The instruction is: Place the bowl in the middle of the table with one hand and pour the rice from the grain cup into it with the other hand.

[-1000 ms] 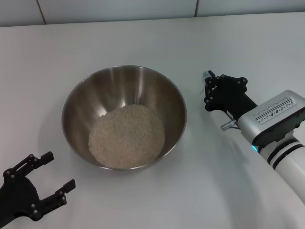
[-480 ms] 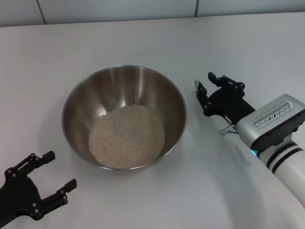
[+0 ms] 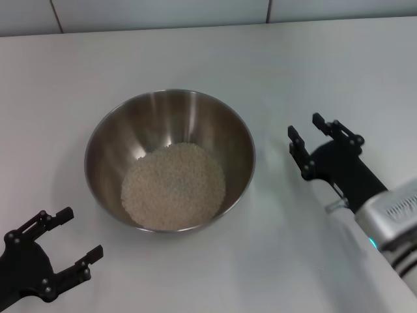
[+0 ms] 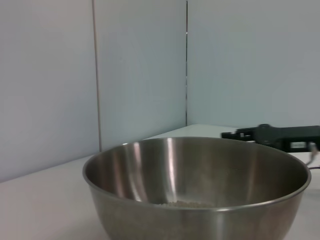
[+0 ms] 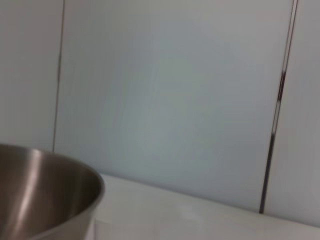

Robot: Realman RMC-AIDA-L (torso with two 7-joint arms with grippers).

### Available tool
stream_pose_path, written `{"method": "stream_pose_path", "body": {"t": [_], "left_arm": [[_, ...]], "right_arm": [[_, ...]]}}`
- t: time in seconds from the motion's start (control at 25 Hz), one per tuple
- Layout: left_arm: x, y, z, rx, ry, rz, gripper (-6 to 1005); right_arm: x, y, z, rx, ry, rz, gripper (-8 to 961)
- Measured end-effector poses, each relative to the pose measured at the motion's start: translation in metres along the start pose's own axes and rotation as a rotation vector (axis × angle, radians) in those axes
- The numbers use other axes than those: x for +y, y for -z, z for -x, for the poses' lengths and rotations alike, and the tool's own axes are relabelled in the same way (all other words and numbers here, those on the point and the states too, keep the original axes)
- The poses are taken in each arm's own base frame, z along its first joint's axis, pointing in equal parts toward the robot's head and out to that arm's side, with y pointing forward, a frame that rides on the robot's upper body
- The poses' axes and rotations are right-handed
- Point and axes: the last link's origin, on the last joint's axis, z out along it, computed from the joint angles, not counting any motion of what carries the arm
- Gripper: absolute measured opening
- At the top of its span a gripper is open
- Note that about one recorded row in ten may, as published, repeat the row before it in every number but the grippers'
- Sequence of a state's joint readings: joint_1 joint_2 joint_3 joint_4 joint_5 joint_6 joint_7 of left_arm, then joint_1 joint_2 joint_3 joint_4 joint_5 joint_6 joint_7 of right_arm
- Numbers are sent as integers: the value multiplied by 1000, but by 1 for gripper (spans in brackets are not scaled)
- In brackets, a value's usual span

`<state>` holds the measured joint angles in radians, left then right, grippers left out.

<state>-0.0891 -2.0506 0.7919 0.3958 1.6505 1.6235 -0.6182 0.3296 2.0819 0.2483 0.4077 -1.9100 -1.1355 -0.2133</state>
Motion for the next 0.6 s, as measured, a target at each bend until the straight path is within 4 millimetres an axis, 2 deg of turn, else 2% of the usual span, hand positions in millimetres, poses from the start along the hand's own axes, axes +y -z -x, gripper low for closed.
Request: {"method": "stream_pose_path", "body": {"t": [0.04,0.08,0.16,0.2,0.24,0.36,0.44,0.6], "left_arm": [[0,1,0,1,1,-2,815],[0,1,0,1,1,-2,814],[1,2,-1,8,4,0,814],[2,3,-1,12,6,2,814],[3,4,-1,17,8,5,814],[4,5,-1,18,7,8,815],[5,5,-2,22,3,14,815],[6,5,-2,23,4,14,815]], "right_arm": [[2,15,0,-36,-9,14,473],[2,15,0,-36,-9,14,473],[4,28,0,-67,-30,60,473],[5,35,-1,-81,-34,116,488],[10,51,-2,-97,-37,270,503],[10,60,-5,-89,-43,372,549],[8,63,-8,-72,-51,432,758],[8,61,-8,-75,-42,439,773]]}}
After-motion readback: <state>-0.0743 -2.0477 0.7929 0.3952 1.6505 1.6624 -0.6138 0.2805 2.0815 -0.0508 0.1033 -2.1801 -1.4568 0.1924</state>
